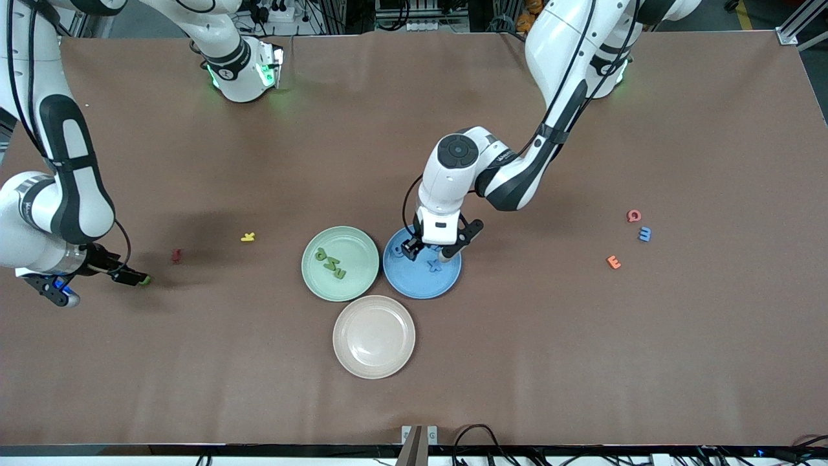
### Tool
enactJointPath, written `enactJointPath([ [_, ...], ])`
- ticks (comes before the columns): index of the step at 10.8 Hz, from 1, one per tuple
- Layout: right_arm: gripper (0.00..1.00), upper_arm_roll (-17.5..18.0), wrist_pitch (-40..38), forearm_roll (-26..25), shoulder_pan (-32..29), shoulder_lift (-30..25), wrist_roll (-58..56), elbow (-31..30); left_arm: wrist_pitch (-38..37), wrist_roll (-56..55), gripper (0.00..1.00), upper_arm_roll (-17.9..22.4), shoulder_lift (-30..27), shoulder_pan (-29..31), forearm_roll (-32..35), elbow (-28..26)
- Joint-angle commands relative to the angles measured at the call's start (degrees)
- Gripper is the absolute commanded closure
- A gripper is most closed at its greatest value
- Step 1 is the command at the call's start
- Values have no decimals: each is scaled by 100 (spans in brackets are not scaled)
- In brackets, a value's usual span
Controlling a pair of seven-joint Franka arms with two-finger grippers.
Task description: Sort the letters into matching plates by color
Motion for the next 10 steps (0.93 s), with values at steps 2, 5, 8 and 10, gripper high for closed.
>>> enactJointPath([
  [2, 0, 34, 659, -68, -88, 113, 103, -248, -1077, 1284, 0, 70, -136, 200, 4, 274],
  [5, 0, 34, 1027, -41, -79, 314, 95, -257, -1963, 2520, 0, 61, -531, 752, -13, 248],
  [8, 0, 34, 1292, -15, -79, 447, 95, -257, -2904, 3937, 0, 17, -962, 1508, -66, 213],
  [10, 0, 34, 1319, -6, -70, 482, 95, -257, -3257, 4553, 0, 17, -1156, 1913, -66, 64],
])
